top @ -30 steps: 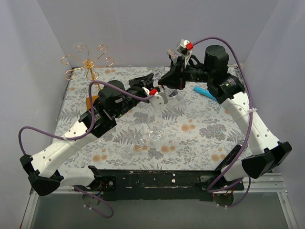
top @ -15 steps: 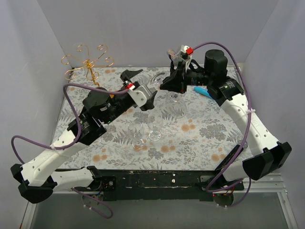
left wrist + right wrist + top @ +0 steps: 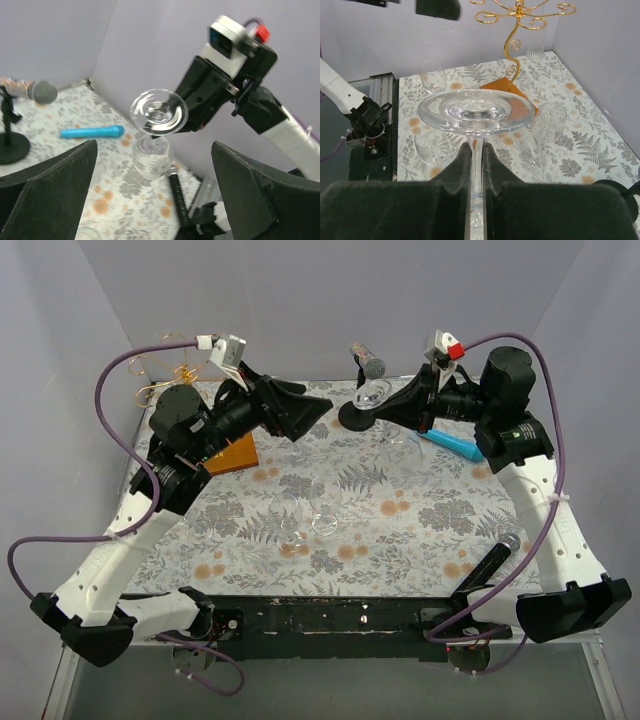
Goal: Place the wine glass upside down on the wine glass rack
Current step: Turn the wine glass upside down at the wine rack.
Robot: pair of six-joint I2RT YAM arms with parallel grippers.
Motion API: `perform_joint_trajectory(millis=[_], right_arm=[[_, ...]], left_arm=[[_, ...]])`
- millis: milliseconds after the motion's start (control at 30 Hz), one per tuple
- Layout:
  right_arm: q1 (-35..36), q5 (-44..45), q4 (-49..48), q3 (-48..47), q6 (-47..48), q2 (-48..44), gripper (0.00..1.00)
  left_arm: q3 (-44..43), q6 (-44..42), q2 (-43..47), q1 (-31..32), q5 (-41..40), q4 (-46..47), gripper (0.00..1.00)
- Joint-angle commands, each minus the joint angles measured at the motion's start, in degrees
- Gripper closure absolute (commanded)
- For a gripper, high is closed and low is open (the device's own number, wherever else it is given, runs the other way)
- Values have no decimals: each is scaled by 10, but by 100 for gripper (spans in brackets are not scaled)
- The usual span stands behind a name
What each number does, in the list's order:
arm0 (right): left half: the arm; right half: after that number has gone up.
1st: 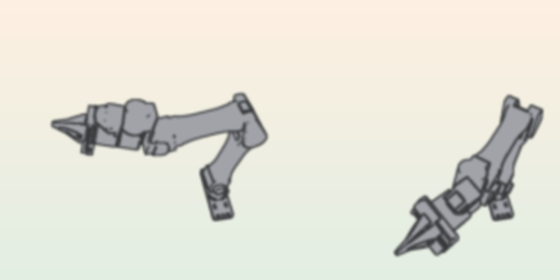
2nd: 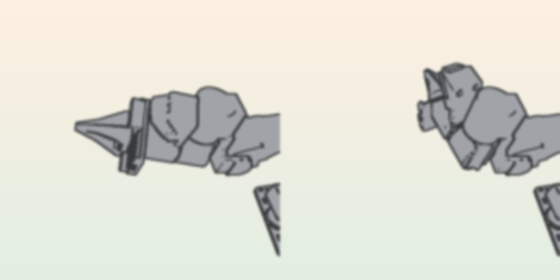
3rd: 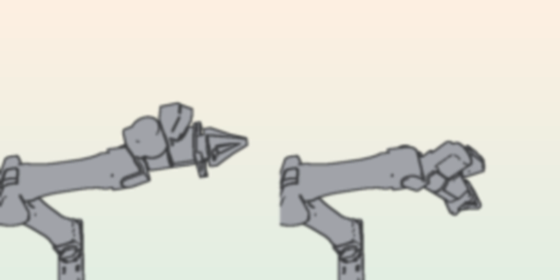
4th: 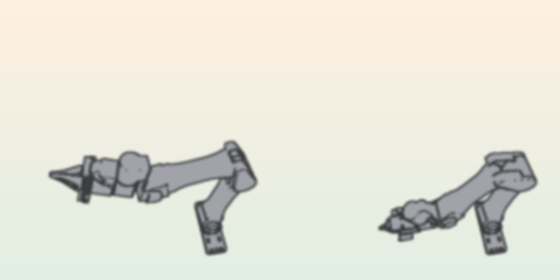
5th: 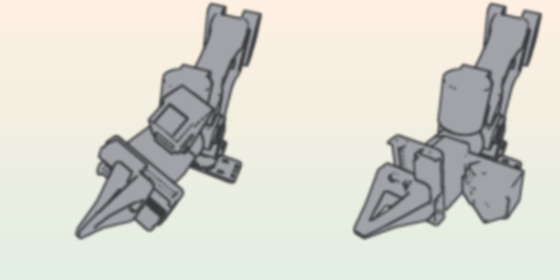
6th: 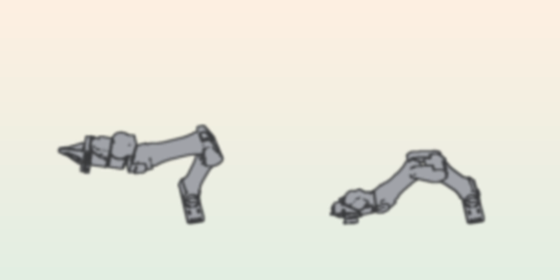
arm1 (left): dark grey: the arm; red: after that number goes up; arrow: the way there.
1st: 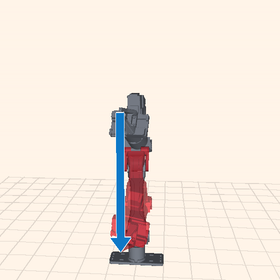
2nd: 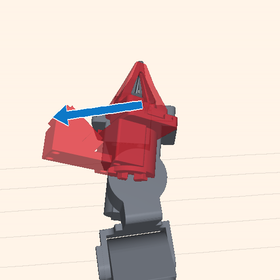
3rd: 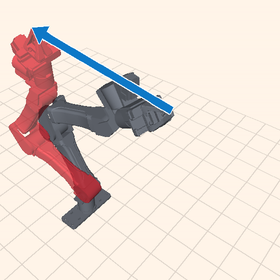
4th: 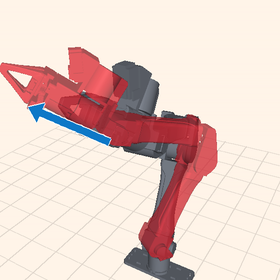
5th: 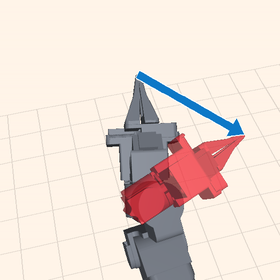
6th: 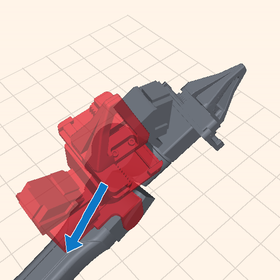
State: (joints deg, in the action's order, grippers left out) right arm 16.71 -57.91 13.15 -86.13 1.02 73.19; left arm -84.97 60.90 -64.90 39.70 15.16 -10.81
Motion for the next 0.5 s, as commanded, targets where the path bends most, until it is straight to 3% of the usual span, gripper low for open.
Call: perform_joint_trajectory(millis=[0,100,467], right_arm=[[-12,-35,-59,18,10,-40,99],[-15,-54,-73,38,9,-53,99],[-20,-104,-102,53,5,-50,99]], left_arm=[[60,314,0,-88,189,104,2],[100,385,7,-101,224,163,2],[206,527,35,-108,222,256,2]])
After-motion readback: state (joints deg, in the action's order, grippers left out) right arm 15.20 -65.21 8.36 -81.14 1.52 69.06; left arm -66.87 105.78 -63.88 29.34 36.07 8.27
